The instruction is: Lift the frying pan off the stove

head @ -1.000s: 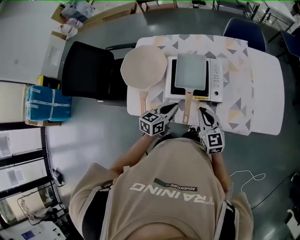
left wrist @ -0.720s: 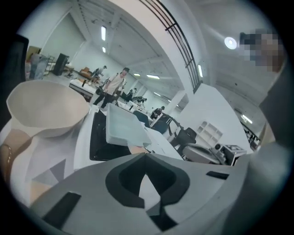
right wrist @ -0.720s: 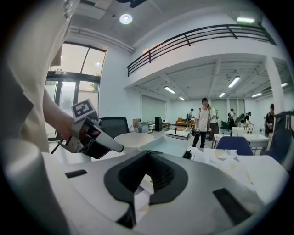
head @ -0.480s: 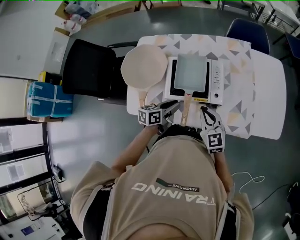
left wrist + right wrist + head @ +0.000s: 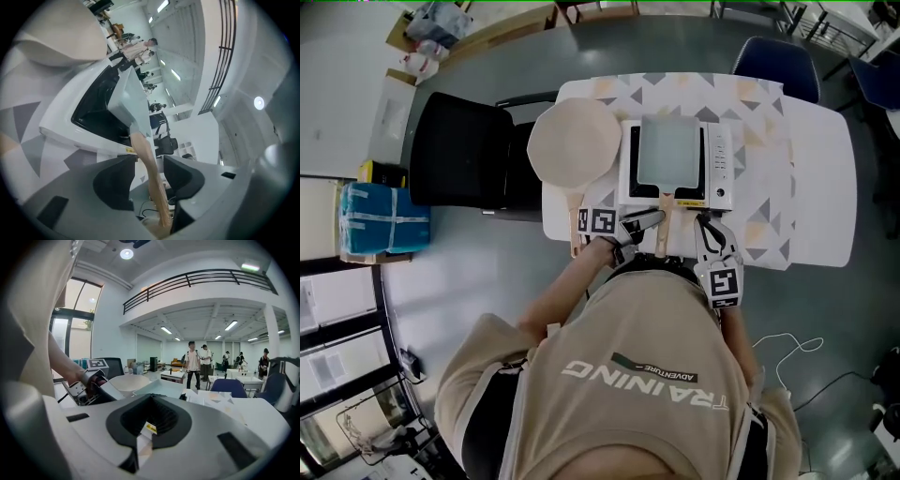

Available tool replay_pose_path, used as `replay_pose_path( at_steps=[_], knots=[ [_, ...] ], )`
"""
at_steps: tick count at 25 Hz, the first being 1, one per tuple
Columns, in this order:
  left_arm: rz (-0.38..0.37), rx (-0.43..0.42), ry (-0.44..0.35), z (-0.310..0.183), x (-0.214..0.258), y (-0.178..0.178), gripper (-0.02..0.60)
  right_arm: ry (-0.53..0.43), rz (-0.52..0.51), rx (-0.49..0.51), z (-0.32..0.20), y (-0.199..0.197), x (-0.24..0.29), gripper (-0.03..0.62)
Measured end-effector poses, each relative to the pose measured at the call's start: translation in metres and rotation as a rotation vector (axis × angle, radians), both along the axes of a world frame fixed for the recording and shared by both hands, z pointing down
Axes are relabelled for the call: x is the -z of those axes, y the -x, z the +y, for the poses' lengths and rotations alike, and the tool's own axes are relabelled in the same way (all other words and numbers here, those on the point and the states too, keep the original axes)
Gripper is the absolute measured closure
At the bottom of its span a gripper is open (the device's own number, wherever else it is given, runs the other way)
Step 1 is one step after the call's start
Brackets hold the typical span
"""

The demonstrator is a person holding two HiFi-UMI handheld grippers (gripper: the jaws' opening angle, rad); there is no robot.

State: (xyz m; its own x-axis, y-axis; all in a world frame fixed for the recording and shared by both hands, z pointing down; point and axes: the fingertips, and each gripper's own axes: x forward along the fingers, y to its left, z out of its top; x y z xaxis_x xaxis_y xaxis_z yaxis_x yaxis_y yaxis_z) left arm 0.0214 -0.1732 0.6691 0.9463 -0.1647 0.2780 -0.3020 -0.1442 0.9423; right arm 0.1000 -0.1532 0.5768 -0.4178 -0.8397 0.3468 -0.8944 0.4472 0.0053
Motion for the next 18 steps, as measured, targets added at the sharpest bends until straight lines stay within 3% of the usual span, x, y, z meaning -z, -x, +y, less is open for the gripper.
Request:
replay_pose_path(
  at_steps=[9, 18],
  knots=[
    [-0.002, -0.130, 0.050, -0.003, -0.016, -0.035, 0.376, 0.028, 0.008, -0.063, -0.002, -0.022, -0.007, 0.594],
    [0.036, -0.190, 0.098, -0.005, -0.023, -0.065, 0.431, 0.059, -0.005, -0.063, -0.004, -0.033, -0.016, 0.594]
  ],
)
